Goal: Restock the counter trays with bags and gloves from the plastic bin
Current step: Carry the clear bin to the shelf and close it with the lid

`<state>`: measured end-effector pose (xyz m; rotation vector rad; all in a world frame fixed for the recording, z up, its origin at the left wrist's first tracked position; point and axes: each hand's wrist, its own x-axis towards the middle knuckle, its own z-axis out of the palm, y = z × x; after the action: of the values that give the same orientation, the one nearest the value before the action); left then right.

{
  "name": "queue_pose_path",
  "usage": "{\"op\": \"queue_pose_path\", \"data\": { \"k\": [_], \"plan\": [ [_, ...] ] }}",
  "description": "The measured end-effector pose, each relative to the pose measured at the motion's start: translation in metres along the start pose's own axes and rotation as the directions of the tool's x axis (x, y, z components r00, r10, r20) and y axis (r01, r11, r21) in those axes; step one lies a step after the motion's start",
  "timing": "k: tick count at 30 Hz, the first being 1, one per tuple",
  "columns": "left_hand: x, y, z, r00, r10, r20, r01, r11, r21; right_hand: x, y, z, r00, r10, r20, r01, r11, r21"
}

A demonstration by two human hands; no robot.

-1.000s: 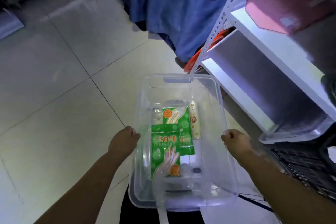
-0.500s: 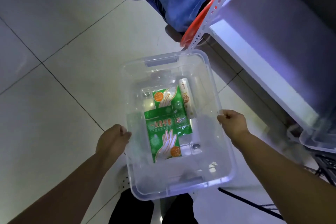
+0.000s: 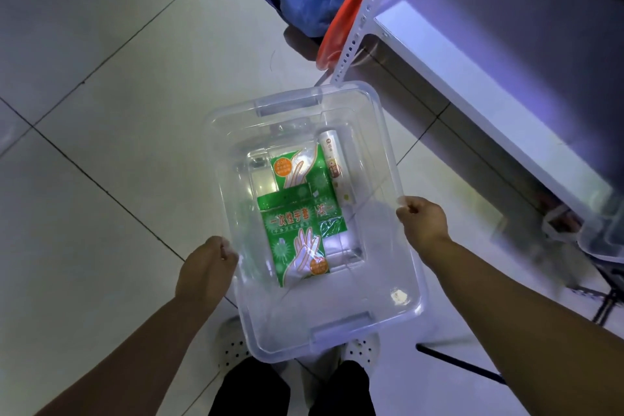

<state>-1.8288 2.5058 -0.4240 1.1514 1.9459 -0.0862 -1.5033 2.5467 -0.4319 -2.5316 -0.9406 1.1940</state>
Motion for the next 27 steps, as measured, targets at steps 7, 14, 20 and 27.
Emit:
{"op": "queue_pose_path", "data": {
  "k": [7, 14, 20, 27],
  "plan": [
    [-0.027, 0.040, -0.027, 0.987, 0.126, -0.095, -0.117, 0.988, 0.097, -0.034, -0.001, -0.045, 0.999, -0.033, -0.021, 0.036, 0.980, 0.195],
    [-0.082, 0.162, -0.060, 0.899, 0.438, -0.015, -0.433, 0.892, 0.126, -0.108, -0.010, -0.184, 0.835, -0.139, -0.533, 0.287, 0.936, 0.205],
    [-0.134, 0.244, -0.073, 0.794, 0.608, -0.001, -0.602, 0.786, 0.141, -0.151, 0.003, -0.307, 0.465, -0.042, -0.884, 0.346, 0.928, 0.138],
    [-0.161, 0.260, -0.068, 0.732, 0.678, 0.068, -0.674, 0.707, 0.211, -0.116, 0.012, -0.362, 0.609, 0.072, -0.790, -0.010, 0.996, 0.083]
  ]
}}
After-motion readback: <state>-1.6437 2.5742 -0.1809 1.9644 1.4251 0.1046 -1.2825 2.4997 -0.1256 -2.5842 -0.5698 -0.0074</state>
